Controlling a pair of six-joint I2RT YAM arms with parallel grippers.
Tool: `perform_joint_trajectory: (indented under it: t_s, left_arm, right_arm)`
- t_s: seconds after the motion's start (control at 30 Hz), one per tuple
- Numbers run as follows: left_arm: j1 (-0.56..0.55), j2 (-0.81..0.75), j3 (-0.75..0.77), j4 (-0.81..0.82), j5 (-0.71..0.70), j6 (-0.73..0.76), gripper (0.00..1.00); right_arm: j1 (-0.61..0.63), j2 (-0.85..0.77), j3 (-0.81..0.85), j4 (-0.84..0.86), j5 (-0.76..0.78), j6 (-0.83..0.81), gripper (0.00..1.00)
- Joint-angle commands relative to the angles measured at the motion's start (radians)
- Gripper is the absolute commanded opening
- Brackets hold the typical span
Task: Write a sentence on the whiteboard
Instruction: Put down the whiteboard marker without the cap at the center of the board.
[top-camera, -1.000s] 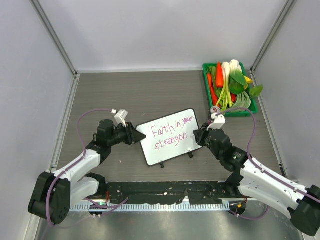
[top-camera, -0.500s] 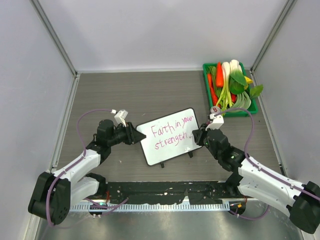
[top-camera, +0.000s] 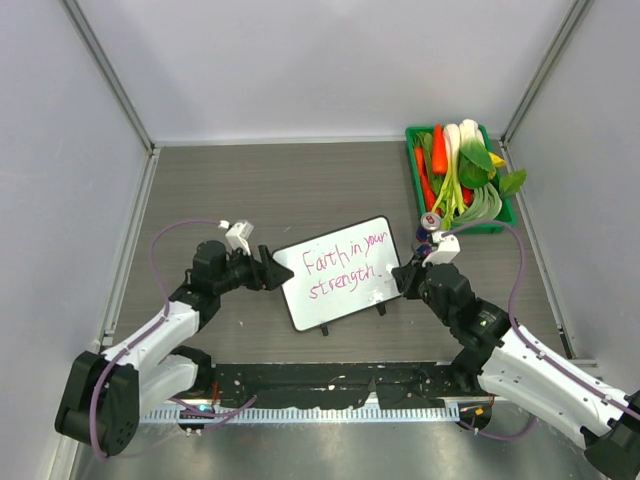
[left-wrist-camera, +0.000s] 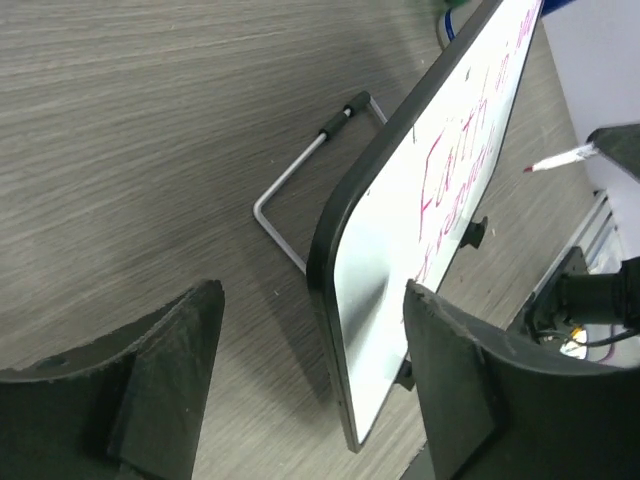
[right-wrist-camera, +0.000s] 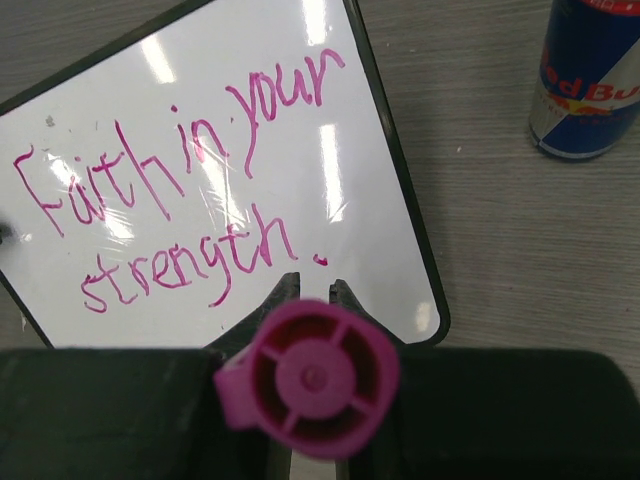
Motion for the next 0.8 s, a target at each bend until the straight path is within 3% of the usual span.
perform_joint_trajectory:
  t_s: [0.0,0.13,0.43,0.67,0.73,0.77]
  left_arm:
    - [0.005,-0.078,-0.008,-0.026,-0.074,0.028,0.85]
    - [0.007,-0.176,-0.004,-0.041,-0.127,0.009,1.00]
    - [0.005,-0.317,0.091,-0.168,-0.255,-0.025,1.00]
    - [0.005,-0.402,0.144,-0.216,-0.276,-0.061,1.00]
    - [0.005,-0.414,0.156,-0.216,-0.269,-0.063,1.00]
    - [0.005,-0.419,0.162,-0.216,-0.264,-0.063,1.00]
  right_arm:
    - [-0.001,-0.015,0.037,-0.097,-0.066,0.082,0.02]
    - [-0.002,-0.022,0.035,-0.168,-0.129,0.140,0.01]
    - [-0.004,-0.015,-0.040,-0.210,-0.250,0.310,0.01]
    - [-0.005,-0.048,-0.170,-0.190,-0.338,0.462,0.01]
    - [-0.009,-0.061,-0.197,-0.190,-0.338,0.491,0.07]
    - [-0.010,-0.071,-0.203,-0.190,-0.373,0.497,0.21]
